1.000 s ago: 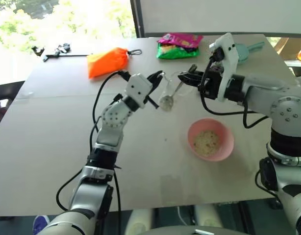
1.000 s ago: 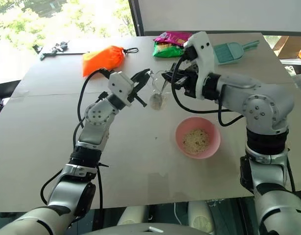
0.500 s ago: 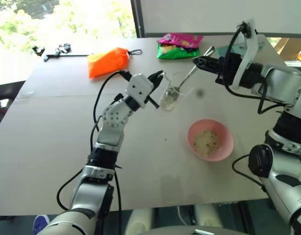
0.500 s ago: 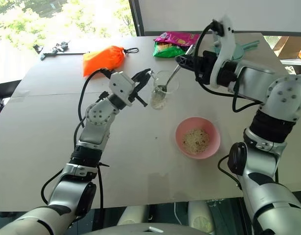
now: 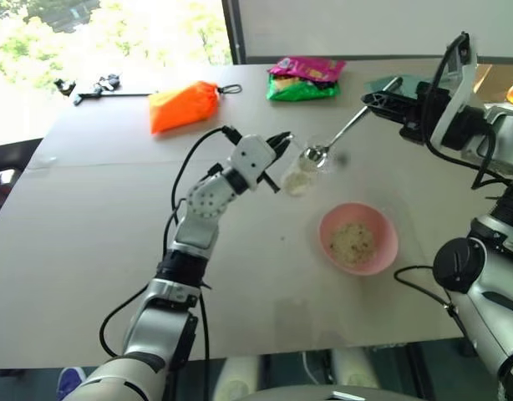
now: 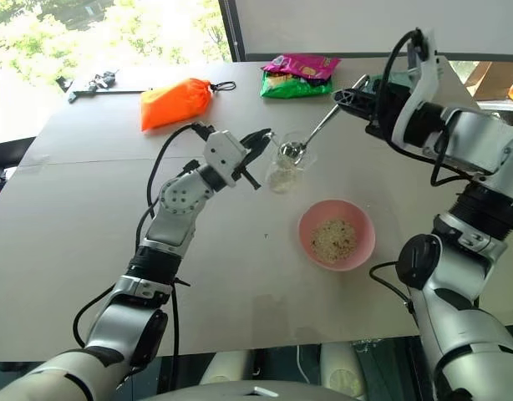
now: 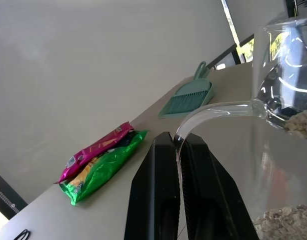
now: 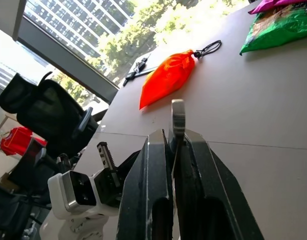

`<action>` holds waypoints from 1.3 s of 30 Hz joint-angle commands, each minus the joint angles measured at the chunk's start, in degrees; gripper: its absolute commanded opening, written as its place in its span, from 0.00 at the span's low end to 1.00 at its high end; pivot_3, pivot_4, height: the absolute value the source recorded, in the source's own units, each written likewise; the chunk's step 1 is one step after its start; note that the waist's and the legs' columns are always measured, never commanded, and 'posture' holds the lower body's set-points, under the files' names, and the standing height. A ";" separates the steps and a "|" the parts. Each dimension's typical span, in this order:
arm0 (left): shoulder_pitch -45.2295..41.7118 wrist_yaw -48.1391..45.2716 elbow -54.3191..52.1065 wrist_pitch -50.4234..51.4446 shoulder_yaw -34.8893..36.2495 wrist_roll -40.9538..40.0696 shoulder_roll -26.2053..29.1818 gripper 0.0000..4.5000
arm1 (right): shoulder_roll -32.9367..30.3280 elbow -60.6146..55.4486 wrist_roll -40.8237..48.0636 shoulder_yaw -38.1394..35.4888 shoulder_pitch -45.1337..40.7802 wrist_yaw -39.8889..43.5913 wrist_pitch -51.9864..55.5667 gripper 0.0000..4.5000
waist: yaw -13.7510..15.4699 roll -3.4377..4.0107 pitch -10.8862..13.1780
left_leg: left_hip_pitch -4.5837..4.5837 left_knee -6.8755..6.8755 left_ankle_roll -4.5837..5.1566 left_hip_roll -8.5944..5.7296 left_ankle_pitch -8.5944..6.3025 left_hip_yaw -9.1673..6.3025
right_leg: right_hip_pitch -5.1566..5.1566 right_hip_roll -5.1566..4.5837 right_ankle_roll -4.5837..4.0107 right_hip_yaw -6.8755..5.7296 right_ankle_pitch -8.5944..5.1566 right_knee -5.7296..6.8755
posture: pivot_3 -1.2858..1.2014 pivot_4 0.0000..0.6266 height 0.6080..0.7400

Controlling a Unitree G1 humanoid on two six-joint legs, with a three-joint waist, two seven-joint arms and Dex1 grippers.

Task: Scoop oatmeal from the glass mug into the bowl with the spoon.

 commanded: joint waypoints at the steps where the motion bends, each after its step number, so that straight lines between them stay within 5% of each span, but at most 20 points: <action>1: -1.63 -0.89 -0.66 -1.85 -0.60 -0.02 -0.13 0.01 | -2.73 0.87 9.05 -1.53 -0.05 -4.33 -1.42 0.00 | 0.01 0.00 0.00 | 0.00 0.00 0.00 0.00 0.00 0.01 | 0.00 0.00 0.00 0.00 0.00 0.00 | 0.52 0.24 1.00; 10: -2.99 -2.27 2.06 -3.95 -2.07 1.43 0.04 0.01 | -14.20 1.07 37.43 9.71 11.01 -17.79 -16.91 0.00 | 0.02 0.00 0.00 | -0.06 0.04 0.02 0.01 0.00 0.31 | 0.03 0.00 0.00 0.00 0.00 -0.02 | 0.52 0.24 1.00; 39: -6.80 -4.75 7.80 -9.97 -3.26 2.94 0.20 0.01 | -20.74 -5.68 37.95 4.18 25.26 -4.34 -20.13 0.00 | 0.17 -0.01 0.00 | -0.06 0.05 0.04 0.03 -0.01 0.31 | 0.06 0.02 0.00 -0.02 0.00 -0.04 | 0.52 0.24 1.00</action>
